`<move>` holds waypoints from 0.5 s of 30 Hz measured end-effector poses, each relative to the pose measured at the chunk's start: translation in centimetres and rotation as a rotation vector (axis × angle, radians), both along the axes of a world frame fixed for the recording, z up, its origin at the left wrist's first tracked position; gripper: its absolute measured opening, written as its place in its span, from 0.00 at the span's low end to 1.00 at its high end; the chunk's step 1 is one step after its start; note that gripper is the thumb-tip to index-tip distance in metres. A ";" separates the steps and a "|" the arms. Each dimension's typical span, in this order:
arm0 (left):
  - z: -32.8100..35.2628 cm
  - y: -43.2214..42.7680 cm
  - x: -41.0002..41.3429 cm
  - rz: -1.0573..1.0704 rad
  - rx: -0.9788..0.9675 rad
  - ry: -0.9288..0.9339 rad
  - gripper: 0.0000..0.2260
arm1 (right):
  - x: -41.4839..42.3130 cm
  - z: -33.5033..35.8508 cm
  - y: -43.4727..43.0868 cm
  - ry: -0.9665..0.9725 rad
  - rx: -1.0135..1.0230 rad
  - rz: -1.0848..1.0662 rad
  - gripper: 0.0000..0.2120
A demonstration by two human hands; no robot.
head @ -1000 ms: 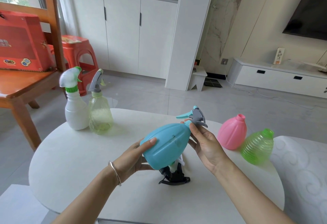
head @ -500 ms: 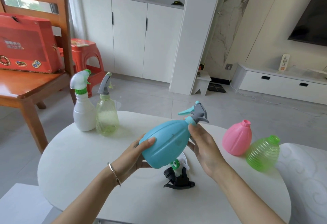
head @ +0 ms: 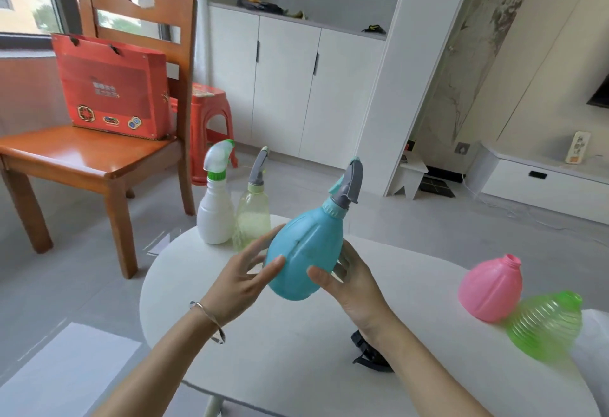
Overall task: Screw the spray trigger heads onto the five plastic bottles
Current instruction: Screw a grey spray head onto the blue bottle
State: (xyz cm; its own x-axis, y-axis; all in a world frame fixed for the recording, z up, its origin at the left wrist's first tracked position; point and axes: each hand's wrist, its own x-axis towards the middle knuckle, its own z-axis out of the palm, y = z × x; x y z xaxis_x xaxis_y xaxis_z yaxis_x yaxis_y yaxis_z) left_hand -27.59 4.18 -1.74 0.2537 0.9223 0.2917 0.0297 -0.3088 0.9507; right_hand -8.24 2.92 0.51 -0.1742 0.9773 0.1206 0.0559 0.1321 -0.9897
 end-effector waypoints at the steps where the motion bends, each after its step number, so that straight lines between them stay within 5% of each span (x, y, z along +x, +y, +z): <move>1: 0.2 0.0 -0.8 0.023 0.018 0.010 0.19 | -0.8 0.0 0.4 -0.005 0.014 0.006 0.30; 15: -2.2 1.6 -13.9 0.299 0.048 0.107 0.27 | -14.5 -3.4 5.6 -0.123 0.039 0.126 0.34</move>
